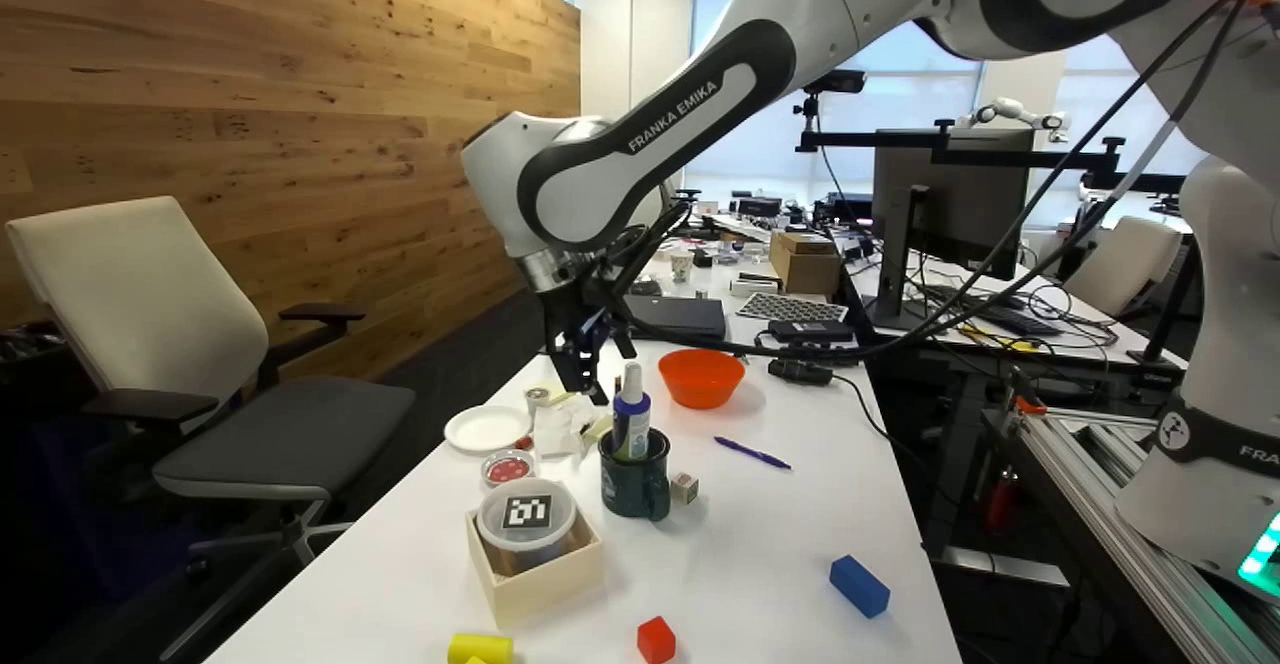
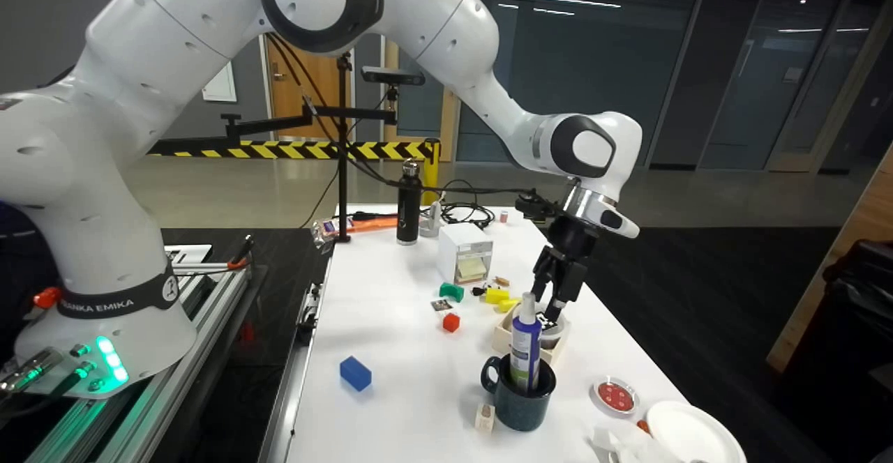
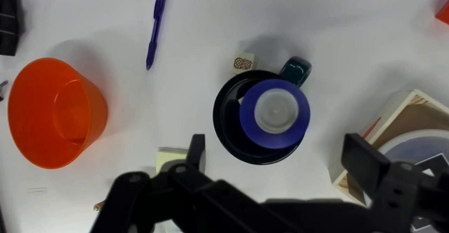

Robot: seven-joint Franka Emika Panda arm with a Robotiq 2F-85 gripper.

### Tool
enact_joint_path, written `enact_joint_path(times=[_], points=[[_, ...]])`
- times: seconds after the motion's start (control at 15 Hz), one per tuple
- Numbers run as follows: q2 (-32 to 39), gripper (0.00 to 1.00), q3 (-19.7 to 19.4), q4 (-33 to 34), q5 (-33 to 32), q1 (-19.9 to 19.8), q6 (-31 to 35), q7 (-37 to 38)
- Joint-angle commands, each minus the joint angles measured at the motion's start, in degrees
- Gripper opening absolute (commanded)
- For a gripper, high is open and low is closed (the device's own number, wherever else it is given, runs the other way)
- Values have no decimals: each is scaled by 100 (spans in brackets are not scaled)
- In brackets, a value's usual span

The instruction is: Remove the blue bottle from the mug and put it on the table

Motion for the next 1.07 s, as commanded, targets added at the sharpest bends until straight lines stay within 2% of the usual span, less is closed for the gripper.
enact_joint_path(times=[0.0,0.33,1.0], points=[[696,100,-25,1078,67,-123,-699,-145],[1206,100,0,1782,96,-203,-1340,-305],[1777,100,154,2605,302,-221,-2482,-510]])
